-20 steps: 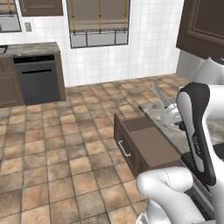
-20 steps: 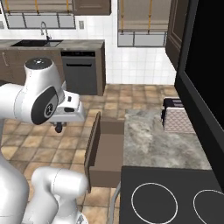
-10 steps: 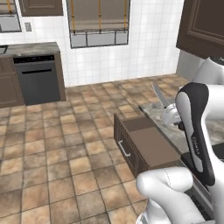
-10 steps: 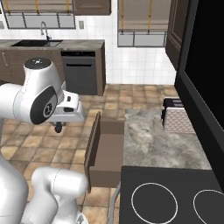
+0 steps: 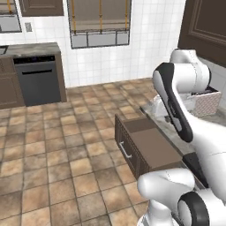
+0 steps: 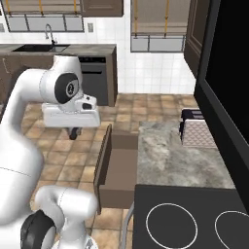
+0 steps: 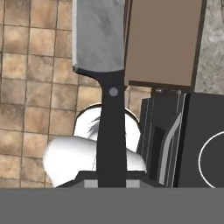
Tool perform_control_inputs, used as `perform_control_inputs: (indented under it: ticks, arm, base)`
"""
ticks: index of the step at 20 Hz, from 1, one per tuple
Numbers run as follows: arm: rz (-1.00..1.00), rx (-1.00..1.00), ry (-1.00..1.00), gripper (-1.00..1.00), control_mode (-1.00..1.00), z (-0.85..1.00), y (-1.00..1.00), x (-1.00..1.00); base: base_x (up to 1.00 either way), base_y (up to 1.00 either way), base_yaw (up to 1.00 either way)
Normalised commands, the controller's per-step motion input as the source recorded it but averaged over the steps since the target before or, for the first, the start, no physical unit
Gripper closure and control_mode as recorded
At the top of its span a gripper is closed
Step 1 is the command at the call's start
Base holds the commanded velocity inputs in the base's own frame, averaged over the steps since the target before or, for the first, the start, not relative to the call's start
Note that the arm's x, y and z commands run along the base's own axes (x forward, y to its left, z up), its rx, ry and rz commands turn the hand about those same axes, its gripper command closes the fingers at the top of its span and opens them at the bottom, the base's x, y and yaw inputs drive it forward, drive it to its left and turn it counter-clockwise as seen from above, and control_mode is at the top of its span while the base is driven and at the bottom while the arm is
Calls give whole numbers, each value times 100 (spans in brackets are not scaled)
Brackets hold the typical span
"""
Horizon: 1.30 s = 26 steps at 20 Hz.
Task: Pick up the metallic utensils from the counter and place them in the open drawer. Make sure not to pick up any wooden utensils.
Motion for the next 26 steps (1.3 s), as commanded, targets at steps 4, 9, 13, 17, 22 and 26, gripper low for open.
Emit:
perform_control_inputs:
  ticks: [4,9,13,17,22,26]
  arm:
    - [5,-5,52,100,-100,-49,0,98]
    - [0,0,4,100,-100,-100,-4,100]
    - [0,2,-2,100,-100,-100,-18,100]
    - [0,12,-10,100,-100,-95,-20,90]
    - [0,22,-25,100,-100,-48,-29,20]
    - [3,11,-13,100,-100,-53,-23,2]
  base:
    - [0,0,0]
    - [0,0,0]
    - [0,0,0]
    - [0,0,0]
    - [0,0,0]
    - [0,0,0]
